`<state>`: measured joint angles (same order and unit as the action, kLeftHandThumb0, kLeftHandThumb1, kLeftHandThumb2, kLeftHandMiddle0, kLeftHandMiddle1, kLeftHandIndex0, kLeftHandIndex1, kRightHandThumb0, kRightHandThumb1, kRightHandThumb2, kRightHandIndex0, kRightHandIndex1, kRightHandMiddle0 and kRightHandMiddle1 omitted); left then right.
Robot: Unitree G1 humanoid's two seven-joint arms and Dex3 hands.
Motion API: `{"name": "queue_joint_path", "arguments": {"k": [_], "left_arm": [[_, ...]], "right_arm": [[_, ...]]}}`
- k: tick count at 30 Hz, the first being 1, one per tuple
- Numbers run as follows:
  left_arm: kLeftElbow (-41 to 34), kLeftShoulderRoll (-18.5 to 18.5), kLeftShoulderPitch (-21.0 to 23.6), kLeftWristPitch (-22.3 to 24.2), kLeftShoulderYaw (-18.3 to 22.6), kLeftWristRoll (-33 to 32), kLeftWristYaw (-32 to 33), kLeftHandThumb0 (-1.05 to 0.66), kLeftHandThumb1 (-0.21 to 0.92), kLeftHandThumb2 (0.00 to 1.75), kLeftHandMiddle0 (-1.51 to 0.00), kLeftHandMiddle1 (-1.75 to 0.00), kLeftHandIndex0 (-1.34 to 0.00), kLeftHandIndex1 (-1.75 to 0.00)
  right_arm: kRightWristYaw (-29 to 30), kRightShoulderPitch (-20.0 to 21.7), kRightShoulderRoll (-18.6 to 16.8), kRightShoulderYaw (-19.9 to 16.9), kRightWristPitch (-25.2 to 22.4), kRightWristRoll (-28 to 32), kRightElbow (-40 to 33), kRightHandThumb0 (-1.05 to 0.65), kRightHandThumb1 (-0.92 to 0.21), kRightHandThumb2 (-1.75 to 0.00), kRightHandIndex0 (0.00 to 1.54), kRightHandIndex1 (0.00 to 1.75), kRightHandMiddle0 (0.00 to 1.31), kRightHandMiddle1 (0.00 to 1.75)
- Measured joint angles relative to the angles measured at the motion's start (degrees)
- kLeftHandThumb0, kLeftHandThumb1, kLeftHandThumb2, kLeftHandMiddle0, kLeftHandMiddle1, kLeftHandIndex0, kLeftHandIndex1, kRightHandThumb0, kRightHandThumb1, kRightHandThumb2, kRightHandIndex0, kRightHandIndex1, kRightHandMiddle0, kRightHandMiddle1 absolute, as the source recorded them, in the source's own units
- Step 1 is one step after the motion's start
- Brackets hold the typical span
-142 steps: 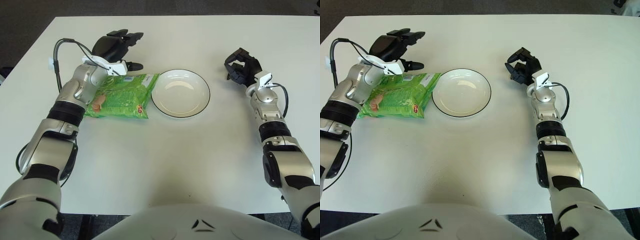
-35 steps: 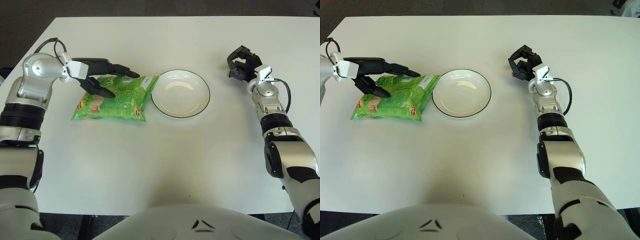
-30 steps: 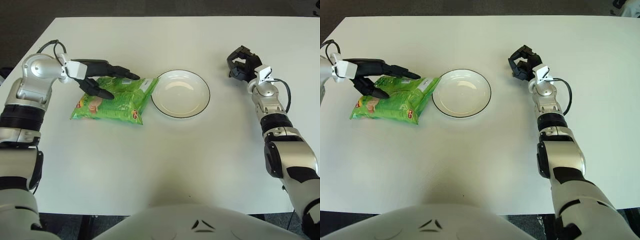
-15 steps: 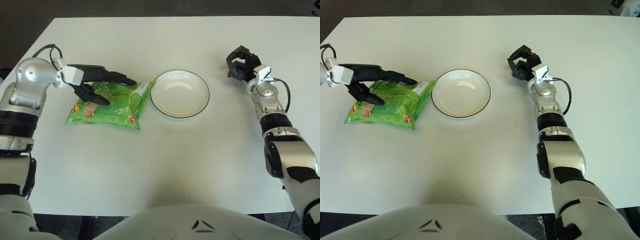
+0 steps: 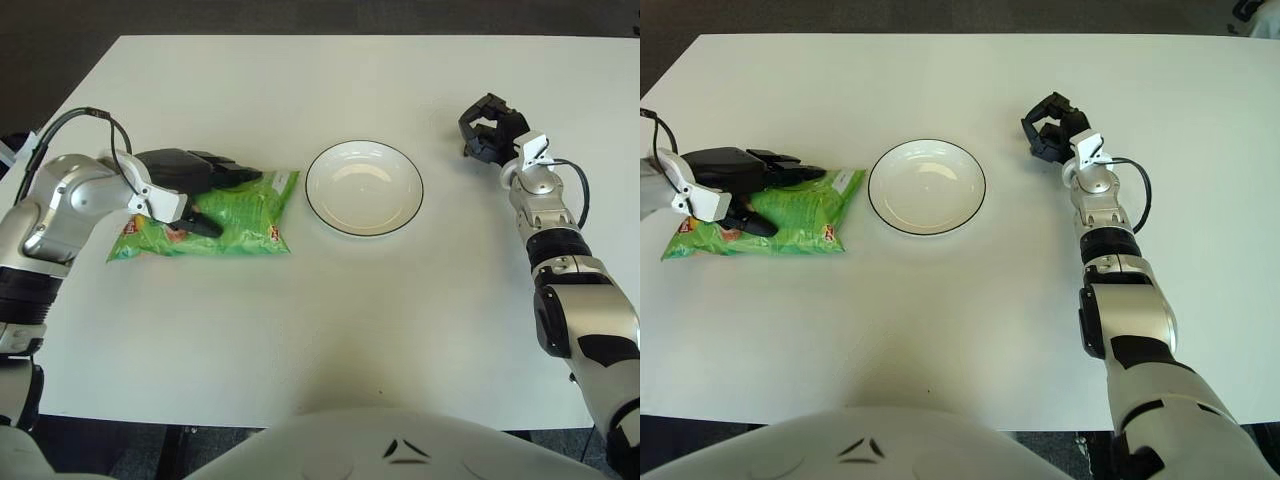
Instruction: Put the snack into the plate.
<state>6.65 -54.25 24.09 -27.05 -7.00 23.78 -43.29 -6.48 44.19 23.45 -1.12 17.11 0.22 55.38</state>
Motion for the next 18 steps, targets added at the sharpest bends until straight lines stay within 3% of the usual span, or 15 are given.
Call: {"name": "queue_joint_path", "arguments": {"k": [4,7,9,10,13,15,16,18], "left_arm": [[4.4,1.4,2.1,0.1,-0.9,2.1,4.2,-0.69,0.92,0.07,-0.53,-0.11,-0.55,-0.10],[7.4,2.5,3.7,0.1,-2.0,3.8,7.4,-0.63,0.91,0.02,-0.45,-0.38,-0.61,-0.05],[9.3,3.0,4.7,0.1,-2.6,4.4,9.3,-0.55,0.90,0.01,-0.32,-0.77,-0.67,-0.08],[10.4,3.3,5.3,0.0,-3.0,4.9,10.6,-0.54,0.89,0.01,-0.29,-0.85,-0.67,-0.10],[13.2,4.3,6.8,-0.3,-3.8,6.1,14.0,-0.44,0.88,0.00,-0.20,-1.20,-0.54,-0.51],[15.0,5.0,7.5,-1.0,-4.2,6.3,16.5,-0.37,0.88,0.00,-0.14,-1.48,-0.42,-0.88],[16.2,5.3,7.9,-1.6,-4.4,6.4,17.9,-0.36,0.88,0.00,-0.13,-1.54,-0.40,-0.95],[18.7,6.1,8.8,-3.0,-4.7,6.6,20.9,-0.36,0.91,0.12,-0.17,-1.66,-0.48,-1.21]], "right_arm": [[0.0,-0.1,-0.1,0.1,0.0,-0.1,0.0,-0.38,-0.75,-0.70,0.71,1.72,0.36,1.69],[0.0,-0.1,-0.1,0.2,-0.1,-0.1,0.0,-0.38,-0.75,-0.70,0.71,1.72,0.36,1.69],[0.0,-0.2,-0.1,0.2,-0.1,-0.1,-0.1,-0.38,-0.75,-0.70,0.71,1.72,0.36,1.68],[0.0,-0.2,-0.1,0.2,-0.1,-0.1,-0.1,-0.38,-0.75,-0.70,0.71,1.72,0.36,1.68],[0.0,-0.2,-0.1,0.2,-0.1,-0.1,-0.1,-0.38,-0.75,-0.70,0.71,1.72,0.36,1.68],[-0.1,-0.2,-0.1,0.2,-0.2,-0.1,-0.1,-0.38,-0.75,-0.70,0.71,1.72,0.36,1.68],[-0.2,-0.2,-0.1,0.2,-0.2,-0.1,-0.1,-0.38,-0.75,-0.70,0.71,1.72,0.36,1.68],[-0.2,-0.2,-0.1,0.2,-0.2,-0.1,-0.1,-0.38,-0.75,-0.69,0.71,1.72,0.36,1.68]]}}
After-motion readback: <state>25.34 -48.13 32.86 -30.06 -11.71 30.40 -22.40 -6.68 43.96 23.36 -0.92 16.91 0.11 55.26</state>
